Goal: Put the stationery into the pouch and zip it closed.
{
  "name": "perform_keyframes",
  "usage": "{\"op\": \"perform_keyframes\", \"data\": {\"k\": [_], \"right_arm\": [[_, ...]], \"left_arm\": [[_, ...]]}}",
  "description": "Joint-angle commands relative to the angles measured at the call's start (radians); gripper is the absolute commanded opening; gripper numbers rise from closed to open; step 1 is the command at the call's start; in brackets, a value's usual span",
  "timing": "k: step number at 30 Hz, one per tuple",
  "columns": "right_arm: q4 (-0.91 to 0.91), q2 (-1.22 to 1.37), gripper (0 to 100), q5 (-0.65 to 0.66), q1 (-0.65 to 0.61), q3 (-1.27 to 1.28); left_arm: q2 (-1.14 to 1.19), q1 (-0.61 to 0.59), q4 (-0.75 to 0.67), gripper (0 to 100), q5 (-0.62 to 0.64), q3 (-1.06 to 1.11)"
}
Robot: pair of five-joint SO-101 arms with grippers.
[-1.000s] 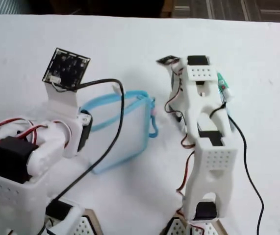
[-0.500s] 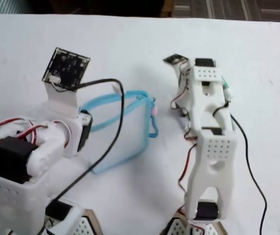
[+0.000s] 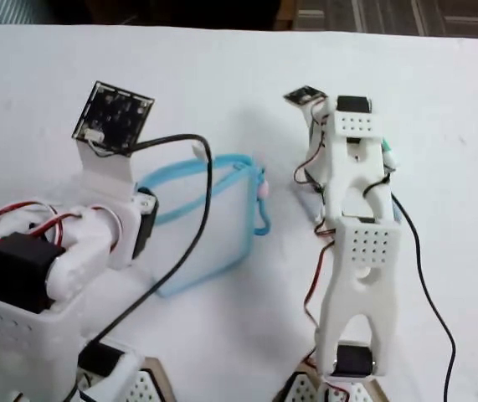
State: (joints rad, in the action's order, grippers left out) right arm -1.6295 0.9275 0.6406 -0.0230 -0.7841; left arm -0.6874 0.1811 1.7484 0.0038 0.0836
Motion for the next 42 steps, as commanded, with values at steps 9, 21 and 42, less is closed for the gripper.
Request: {"op": "perform_keyframes", "data": {"k": [9,21,42], "right_arm": [[-0.119,-0.028,1.8,0.002,-0.028,-0.115],[-0.142,-0.36,1.8,-0.351,-0.027,-0.198],[-0.124,-1.316,1.7,-0.856,-0.217,-0.199]], "left_arm": [[0.005,-0.003,0.008,2,-0.003,0.012],[0.006,-0.003,0.006,2,-0.003,0.008],[0.006,-0.005,0.008,2,-0.003,0.012]]}}
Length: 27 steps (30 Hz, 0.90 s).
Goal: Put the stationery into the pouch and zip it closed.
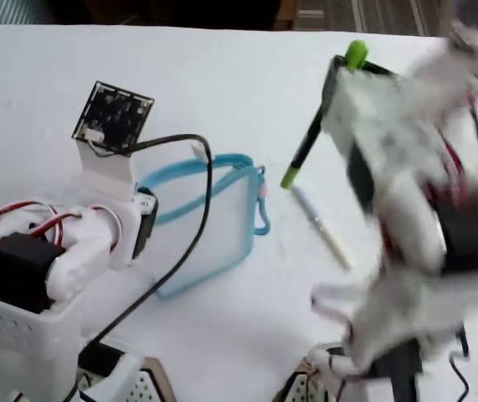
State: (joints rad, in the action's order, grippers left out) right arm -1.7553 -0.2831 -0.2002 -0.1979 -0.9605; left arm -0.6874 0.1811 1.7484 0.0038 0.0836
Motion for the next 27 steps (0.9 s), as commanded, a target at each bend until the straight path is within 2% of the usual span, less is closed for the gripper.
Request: {"op": "perform_keyframes", "data": {"k": [1,9,11,14,27], "right_arm": [[0.019,-0.128,1.7,-0.015,-0.059,-0.023],[0.091,-0.134,1.7,-0.018,-0.208,-0.021],[0.093,-0.122,1.8,-0.089,-0.226,-0.021],[0.111,-0.099,1.8,-0.181,-0.228,-0.021],[0.131,0.077,1.8,-0.181,-0.225,-0.02]], "left_arm": [[0.006,-0.005,0.006,2,-0.003,0.012],[0.006,-0.005,0.008,2,-0.003,0.012],[0.006,-0.005,0.008,2,-0.003,0.012],[0.006,-0.005,0.008,2,-0.003,0.012],[0.006,-0.005,0.008,2,-0.003,0.012]]}}
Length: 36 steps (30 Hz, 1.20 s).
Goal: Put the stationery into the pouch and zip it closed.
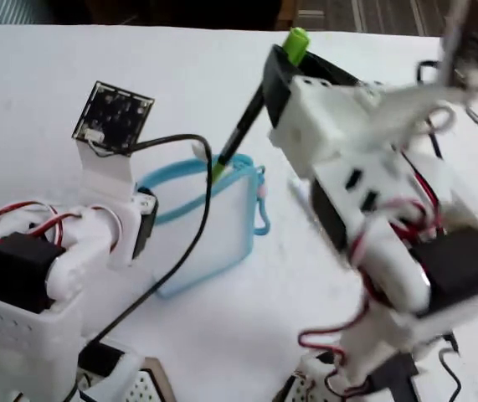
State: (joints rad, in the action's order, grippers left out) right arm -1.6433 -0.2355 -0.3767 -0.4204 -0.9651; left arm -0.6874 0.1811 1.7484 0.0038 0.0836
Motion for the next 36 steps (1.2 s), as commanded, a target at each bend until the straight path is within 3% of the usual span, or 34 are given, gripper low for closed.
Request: {"op": "perform_keyframes", "data": {"k": [1,11,19,28,36], "right_arm": [[0.021,0.044,1.8,-0.005,-0.001,-0.015],[-0.012,0.117,1.8,0.029,-0.008,-0.015],[-0.051,0.122,1.8,0.058,-0.111,-0.008],[0.007,0.096,1.8,0.135,-0.113,0.199],[0.018,-0.087,1.8,0.203,-0.137,0.431]], "left_arm": [[0.006,-0.005,0.008,2,-0.003,0.012],[0.006,-0.005,0.006,2,-0.003,0.012],[0.008,-0.005,0.002,2,-0.003,0.012],[0.008,-0.005,0.002,2,-0.003,0.01],[0.008,-0.005,0.002,2,-0.003,0.01]]}}
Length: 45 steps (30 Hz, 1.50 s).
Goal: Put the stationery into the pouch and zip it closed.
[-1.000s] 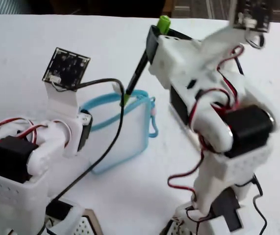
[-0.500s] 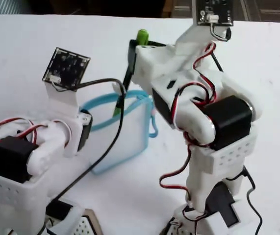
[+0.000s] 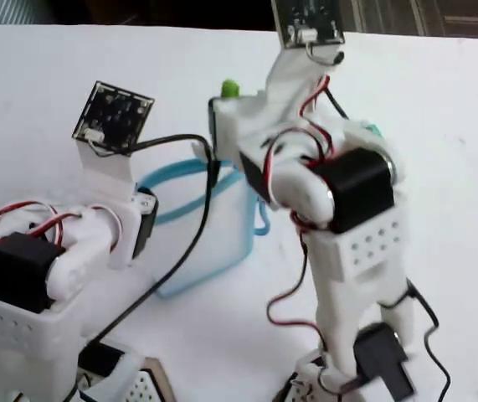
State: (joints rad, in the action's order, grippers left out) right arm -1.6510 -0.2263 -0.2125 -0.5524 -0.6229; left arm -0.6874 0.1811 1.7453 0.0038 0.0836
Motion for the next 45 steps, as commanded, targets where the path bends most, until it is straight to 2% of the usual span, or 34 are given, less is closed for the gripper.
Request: {"op": "perform_keyframes", "data": {"k": [1,4,11,15,22,29,36,41,45], "right_arm": [[0.047,-0.133,1.8,0.049,-0.005,0.157],[0.193,-0.274,1.8,0.101,-0.005,0.408],[0.728,-0.641,1.7,0.183,-0.082,1.076],[0.874,-0.802,1.7,0.184,-0.117,1.27],[0.875,-0.863,2.8,0.184,-0.124,1.339],[0.875,-0.863,28.5,0.181,-0.125,1.338],[0.811,-0.851,24.8,0.176,-0.111,1.197],[0.627,-0.728,22.6,0.176,0.07,0.908],[0.348,-0.489,22.6,0.184,0.236,0.595]], "left_arm": [[0.008,-0.005,0.005,2,-0.003,0.01],[0.008,-0.005,0.005,2,-0.003,0.01],[0.008,-0.005,0.005,2,-0.003,0.012],[0.008,-0.005,0.005,2,-0.003,0.012],[0.008,-0.005,0.005,2,-0.003,0.012],[0.009,-0.005,0.005,2,-0.003,0.012],[0.009,-0.005,0.003,2,-0.003,0.012],[0.009,-0.005,0.003,2,-0.003,0.012],[0.009,-0.005,0.003,2,-0.003,0.012]]}}
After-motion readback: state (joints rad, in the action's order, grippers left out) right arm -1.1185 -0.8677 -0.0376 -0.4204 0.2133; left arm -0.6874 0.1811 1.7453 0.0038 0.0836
